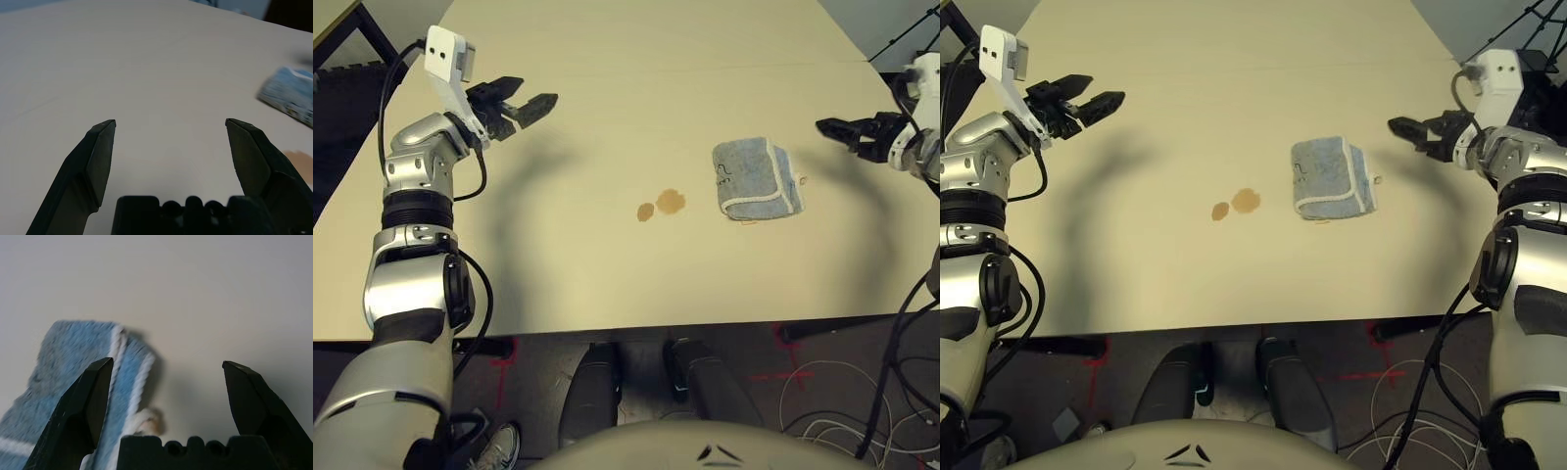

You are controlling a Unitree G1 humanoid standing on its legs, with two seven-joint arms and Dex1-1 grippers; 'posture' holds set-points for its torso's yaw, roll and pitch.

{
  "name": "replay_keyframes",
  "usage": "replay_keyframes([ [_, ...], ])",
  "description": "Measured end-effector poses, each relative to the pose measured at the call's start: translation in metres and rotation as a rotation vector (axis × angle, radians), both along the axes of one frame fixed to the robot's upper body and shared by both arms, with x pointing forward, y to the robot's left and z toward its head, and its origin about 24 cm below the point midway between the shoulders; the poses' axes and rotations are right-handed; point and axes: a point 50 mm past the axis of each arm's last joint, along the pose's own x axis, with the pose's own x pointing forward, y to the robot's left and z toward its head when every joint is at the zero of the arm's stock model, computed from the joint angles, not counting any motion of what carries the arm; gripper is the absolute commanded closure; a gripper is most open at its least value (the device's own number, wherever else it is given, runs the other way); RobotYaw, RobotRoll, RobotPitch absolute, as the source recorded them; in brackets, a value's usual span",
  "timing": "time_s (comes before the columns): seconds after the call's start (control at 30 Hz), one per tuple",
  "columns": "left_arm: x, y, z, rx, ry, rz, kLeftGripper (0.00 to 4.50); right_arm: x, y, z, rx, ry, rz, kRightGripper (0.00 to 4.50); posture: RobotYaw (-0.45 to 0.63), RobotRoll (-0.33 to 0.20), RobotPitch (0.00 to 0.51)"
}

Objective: Wipe the water off the table with a rag.

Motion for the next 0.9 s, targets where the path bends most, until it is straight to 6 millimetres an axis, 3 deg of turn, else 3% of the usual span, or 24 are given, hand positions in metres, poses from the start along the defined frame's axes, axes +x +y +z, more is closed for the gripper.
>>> replay_keyframes([
  [0.27,-0.013,-0.013,0.011,0.126,0.082,-0.206,0.02,-0.004,0.007,0.0,-0.011,0.169,0.079,0.03,-0.07,0.0,0.197],
  [0.67,-0.032,-0.012,0.004,0.213,0.205,-0.332,0.02,-0.015,0.009,-0.011,0.128,0.329,0.09,0.03,-0.06,0.0,0.217],
  [0.9,-0.038,-0.018,0.004,0.229,0.226,-0.376,0.02,-0.013,0.02,-0.017,0.159,0.364,0.117,0.03,-0.05,0.0,0.231],
])
